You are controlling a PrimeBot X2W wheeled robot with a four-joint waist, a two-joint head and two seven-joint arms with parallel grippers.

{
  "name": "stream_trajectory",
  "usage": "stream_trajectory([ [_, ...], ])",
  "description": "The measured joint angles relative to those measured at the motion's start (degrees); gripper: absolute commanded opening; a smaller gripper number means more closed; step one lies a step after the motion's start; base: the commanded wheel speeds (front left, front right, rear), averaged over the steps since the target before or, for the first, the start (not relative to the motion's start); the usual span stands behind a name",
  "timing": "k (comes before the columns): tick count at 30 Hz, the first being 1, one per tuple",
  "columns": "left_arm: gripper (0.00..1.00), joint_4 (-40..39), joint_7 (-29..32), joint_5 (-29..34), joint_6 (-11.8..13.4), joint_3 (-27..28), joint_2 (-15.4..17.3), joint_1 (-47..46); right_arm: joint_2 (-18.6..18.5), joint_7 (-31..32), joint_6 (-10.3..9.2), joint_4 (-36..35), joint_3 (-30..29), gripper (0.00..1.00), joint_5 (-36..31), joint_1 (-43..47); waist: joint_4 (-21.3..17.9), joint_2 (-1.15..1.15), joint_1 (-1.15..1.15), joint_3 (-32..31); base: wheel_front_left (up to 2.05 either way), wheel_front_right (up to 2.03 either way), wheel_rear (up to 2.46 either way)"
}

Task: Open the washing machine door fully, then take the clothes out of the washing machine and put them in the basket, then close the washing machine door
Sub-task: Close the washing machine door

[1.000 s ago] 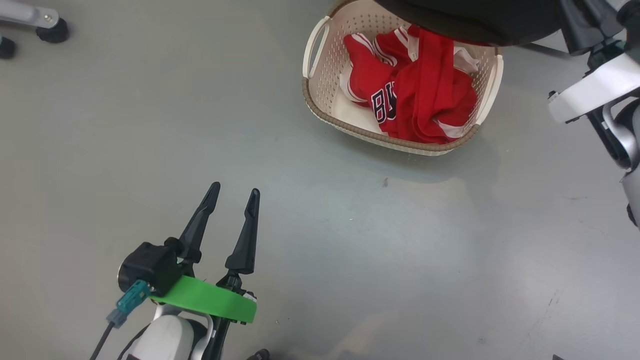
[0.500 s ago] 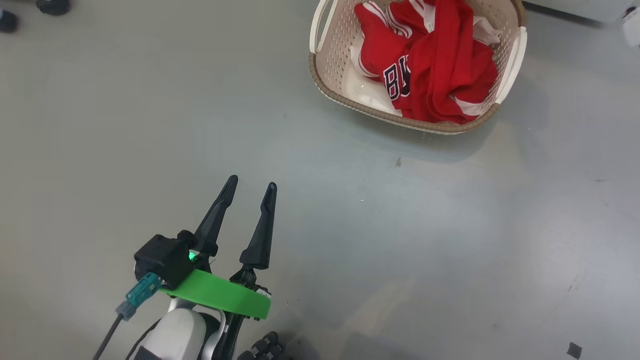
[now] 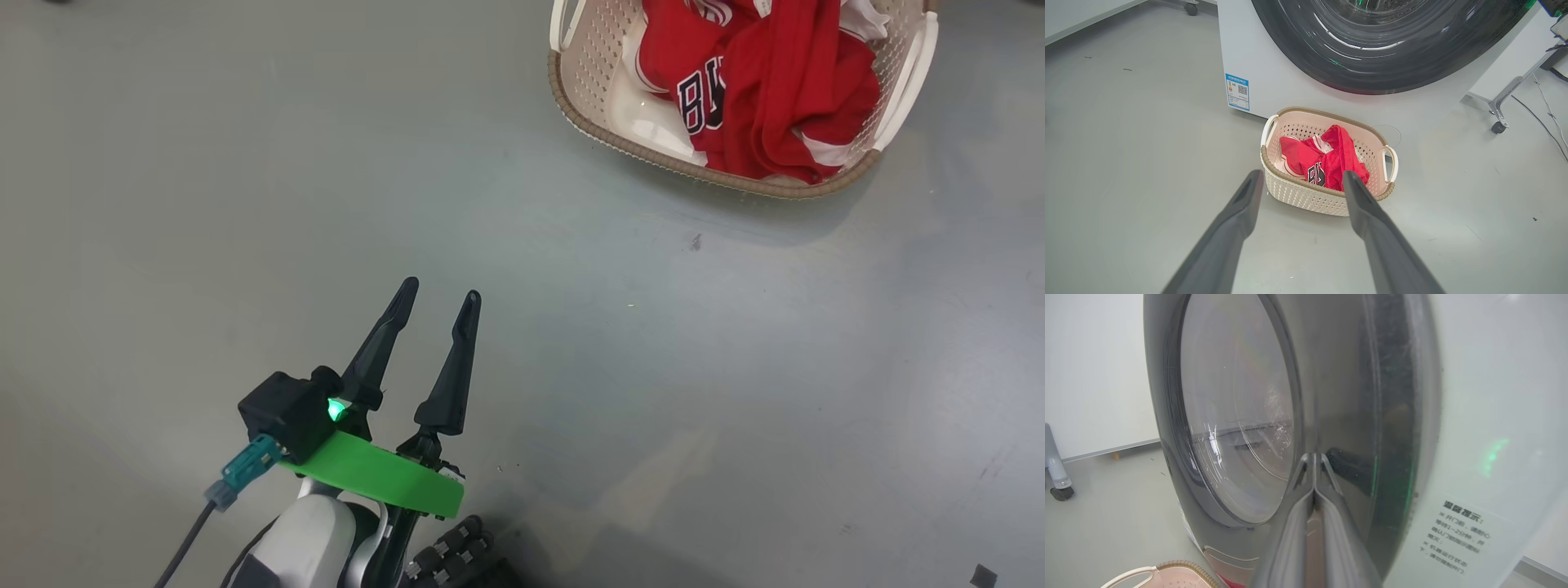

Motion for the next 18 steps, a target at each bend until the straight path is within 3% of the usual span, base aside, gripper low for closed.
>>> stream_trajectory([
  [8, 1.00, 0.4, 0.0, -0.4, 0.1, 0.1, 0.0, 0.0, 0.0, 0.2, -0.16, 3.2, -0.8, 0.00, -0.6, -3.1, 1.2, 0.00, 0.00, 0.5, 0.00, 0.00, 0.00],
  [12, 1.00, 0.4, 0.0, -0.5, 0.2, 0.1, -0.1, 0.0, 0.0, 0.4, -2.13, 5.0, -1.8, 0.00, -1.7, -4.3, 1.3, 0.00, 0.00, 0.6, 0.00, 0.00, 0.00],
  [18, 1.00, 0.3, 0.0, -0.9, 0.6, 0.1, -0.1, 0.0, 0.4, 0.4, -2.21, 6.4, -1.5, 0.00, -2.1, -5.5, 1.5, 0.00, 0.00, 0.6, 0.00, 0.00, 0.00],
])
